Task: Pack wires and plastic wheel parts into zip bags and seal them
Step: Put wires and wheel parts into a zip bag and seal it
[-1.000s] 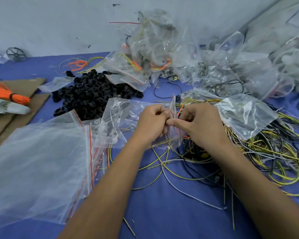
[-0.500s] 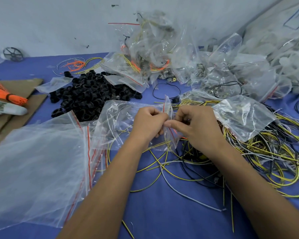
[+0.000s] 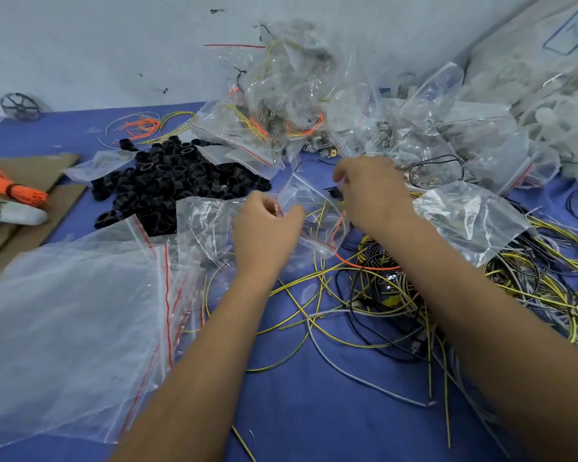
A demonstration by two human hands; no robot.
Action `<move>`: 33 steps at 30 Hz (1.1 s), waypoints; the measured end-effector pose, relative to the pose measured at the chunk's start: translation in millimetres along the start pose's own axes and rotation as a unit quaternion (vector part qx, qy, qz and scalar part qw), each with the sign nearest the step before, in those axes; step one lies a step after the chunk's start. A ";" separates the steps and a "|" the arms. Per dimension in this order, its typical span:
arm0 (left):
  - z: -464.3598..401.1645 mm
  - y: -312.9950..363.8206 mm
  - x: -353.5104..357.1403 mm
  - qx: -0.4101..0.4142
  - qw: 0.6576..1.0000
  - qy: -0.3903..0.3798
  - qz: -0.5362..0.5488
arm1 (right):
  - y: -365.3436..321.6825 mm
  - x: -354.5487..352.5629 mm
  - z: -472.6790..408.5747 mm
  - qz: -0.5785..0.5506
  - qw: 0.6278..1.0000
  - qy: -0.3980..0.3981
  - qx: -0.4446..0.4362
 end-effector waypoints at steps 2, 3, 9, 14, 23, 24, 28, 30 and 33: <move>5.6 5.0 7.7 0.021 0.999 -0.016 -0.024 | -1.9 18.5 -8.5 0.085 0.991 -0.102 -0.017; 8.3 8.0 11.7 0.032 0.999 -0.028 -0.030 | -2.9 22.4 -10.3 0.093 0.989 -0.117 -0.020; 13.7 15.6 27.0 0.088 0.982 -0.115 -0.125 | 2.7 13.0 -13.3 0.051 0.997 -0.056 0.004; 13.7 9.2 28.6 0.031 0.973 -0.213 -0.089 | 14.8 -26.2 6.1 -0.146 0.982 0.104 0.063; 17.5 20.3 19.2 0.101 0.991 -0.073 -0.045 | 7.7 -1.0 69.5 -0.645 0.748 -0.007 0.161; 18.0 21.2 18.4 0.107 0.992 -0.061 -0.034 | 8.0 1.0 70.0 -0.612 0.777 -0.009 0.146; 20.1 21.5 17.3 0.119 0.992 -0.046 0.019 | 10.0 7.7 71.5 -0.533 0.838 -0.021 0.118; 20.6 22.7 16.2 0.123 0.991 -0.040 0.037 | 11.3 7.3 71.4 -0.512 0.853 -0.013 0.101; 21.3 24.9 12.8 0.122 0.991 -0.024 0.057 | 8.4 2.7 71.8 -0.468 0.881 0.007 0.066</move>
Point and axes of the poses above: each hand's wrist, its own z-axis away from the middle knuckle, its own x-axis out of the palm, y = z × x, the point moved 6 cm from there along -z, towards the middle knuckle, and after that the axes turned 8 degrees about -z, right-handed, at the moved point
